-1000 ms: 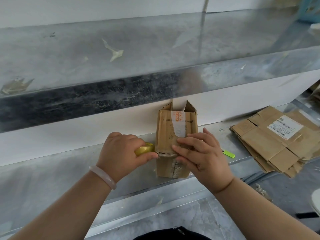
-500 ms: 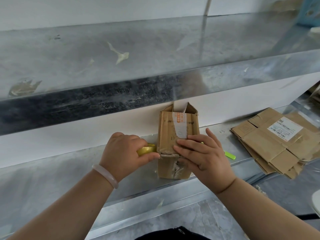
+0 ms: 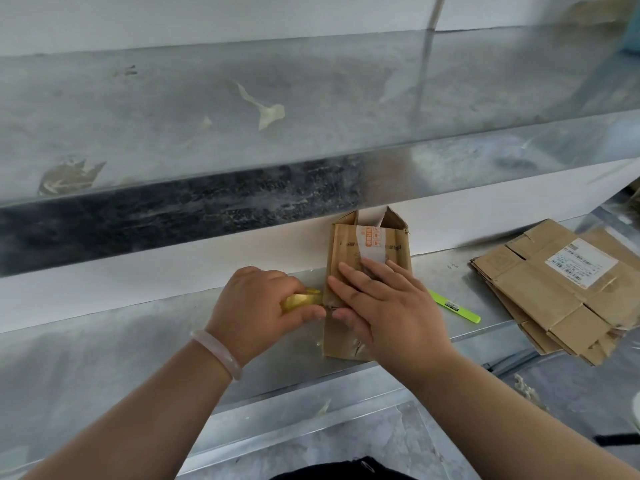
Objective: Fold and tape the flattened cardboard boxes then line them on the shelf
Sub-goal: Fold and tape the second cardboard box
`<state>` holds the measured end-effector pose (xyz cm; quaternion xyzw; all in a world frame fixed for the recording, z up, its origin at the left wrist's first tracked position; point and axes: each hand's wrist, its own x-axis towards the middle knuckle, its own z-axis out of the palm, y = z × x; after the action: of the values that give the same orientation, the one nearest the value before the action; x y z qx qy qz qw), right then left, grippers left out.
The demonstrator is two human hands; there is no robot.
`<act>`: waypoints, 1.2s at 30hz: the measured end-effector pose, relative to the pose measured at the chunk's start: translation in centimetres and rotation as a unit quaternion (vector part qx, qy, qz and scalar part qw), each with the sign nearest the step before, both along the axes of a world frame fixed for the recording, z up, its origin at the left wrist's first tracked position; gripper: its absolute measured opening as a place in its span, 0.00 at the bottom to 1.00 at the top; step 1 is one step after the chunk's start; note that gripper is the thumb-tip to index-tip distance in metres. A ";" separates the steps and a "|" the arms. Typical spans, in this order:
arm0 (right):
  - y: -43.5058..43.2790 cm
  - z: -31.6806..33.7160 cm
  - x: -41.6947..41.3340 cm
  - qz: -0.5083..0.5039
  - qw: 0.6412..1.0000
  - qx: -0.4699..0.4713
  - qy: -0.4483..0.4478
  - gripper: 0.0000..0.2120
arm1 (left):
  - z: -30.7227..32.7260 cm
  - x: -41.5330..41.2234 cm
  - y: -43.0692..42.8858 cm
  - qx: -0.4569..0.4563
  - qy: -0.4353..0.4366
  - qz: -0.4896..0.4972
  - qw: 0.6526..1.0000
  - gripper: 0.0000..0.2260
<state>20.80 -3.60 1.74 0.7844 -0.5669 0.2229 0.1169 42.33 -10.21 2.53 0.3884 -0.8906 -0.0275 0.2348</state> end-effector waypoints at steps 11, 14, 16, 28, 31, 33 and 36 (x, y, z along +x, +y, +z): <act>-0.1 -0.5 -0.4 0.005 1.000 -0.006 0.003 0.20 | 0.3 1.0 -1.2 -0.016 -0.124 -0.037 0.991 0.36; 0.0 -0.7 -0.5 0.008 1.000 -0.008 -0.003 0.20 | 0.1 0.8 -1.4 0.011 -0.129 -0.044 0.991 0.42; 0.0 -0.8 -0.5 0.008 1.000 -0.010 -0.001 0.20 | 0.0 1.1 -1.3 0.044 -0.105 -0.054 0.992 0.40; -0.2 -0.7 -0.4 0.006 1.000 -0.007 -0.005 0.19 | -0.7 2.0 -2.0 -0.013 -0.094 -0.081 0.992 0.25; -0.2 -0.8 -0.5 0.007 1.000 -0.012 -0.012 0.19 | -0.7 1.6 -2.5 -0.003 -0.104 -0.085 0.991 0.23; -0.2 -0.8 -0.4 0.007 1.000 -0.019 -0.015 0.18 | -0.5 1.7 -2.2 0.022 -0.092 -0.082 0.992 0.24; -0.1 -0.7 -0.5 0.008 1.000 -0.021 -0.015 0.19 | -0.1 2.6 -1.5 0.113 -0.009 -0.064 0.992 0.24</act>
<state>20.29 -3.73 1.06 0.7827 -0.5577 0.2474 0.1231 44.90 -11.75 2.38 0.3550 -0.9069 -0.1389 0.1795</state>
